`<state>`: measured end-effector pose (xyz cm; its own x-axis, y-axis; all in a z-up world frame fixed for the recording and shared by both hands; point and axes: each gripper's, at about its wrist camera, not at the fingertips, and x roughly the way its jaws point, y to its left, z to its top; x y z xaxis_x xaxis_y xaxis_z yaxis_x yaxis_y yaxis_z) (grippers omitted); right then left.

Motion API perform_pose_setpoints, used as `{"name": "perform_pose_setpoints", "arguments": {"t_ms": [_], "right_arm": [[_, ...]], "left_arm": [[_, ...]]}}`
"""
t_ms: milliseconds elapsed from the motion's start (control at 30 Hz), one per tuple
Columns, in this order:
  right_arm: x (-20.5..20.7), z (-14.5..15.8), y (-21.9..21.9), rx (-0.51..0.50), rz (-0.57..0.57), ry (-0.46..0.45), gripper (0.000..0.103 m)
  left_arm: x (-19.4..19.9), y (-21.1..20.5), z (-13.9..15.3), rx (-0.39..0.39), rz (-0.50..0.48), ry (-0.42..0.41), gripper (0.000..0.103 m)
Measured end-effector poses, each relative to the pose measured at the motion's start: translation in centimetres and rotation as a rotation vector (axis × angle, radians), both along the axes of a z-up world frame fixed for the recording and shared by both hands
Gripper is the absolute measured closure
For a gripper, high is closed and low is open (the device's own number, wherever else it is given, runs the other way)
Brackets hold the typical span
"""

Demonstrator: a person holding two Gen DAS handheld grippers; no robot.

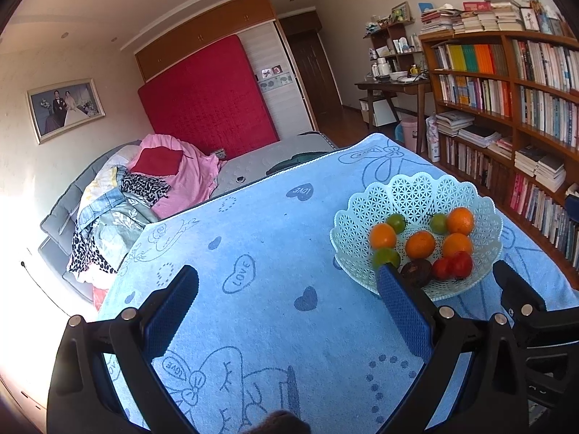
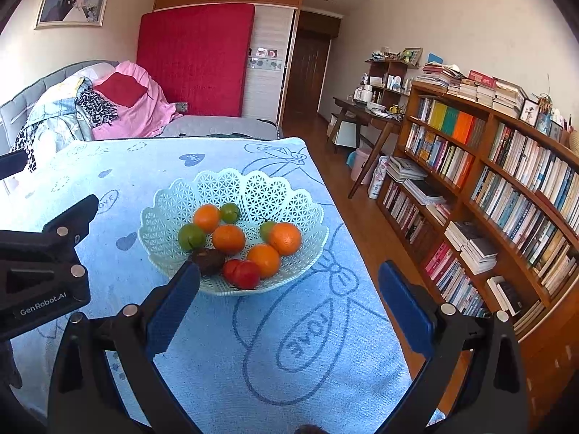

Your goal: Organize fruits

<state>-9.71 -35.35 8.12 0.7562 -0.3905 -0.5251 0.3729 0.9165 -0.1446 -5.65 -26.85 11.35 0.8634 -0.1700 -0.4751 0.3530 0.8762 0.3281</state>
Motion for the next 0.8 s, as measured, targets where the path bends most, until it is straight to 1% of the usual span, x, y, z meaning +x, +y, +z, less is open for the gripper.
{"name": "perform_pose_setpoints", "arguments": {"t_ms": [567,800], "right_arm": [[0.09,-0.44,-0.59,-0.004,-0.012,0.009,0.003],[0.03,-0.53,-0.66,-0.004,-0.01,0.011,0.003]], "left_arm": [[-0.05,-0.64,-0.51,0.024,-0.01,-0.004,0.005],[-0.24,-0.64,-0.83,0.04,-0.011,-0.018,0.005]]}}
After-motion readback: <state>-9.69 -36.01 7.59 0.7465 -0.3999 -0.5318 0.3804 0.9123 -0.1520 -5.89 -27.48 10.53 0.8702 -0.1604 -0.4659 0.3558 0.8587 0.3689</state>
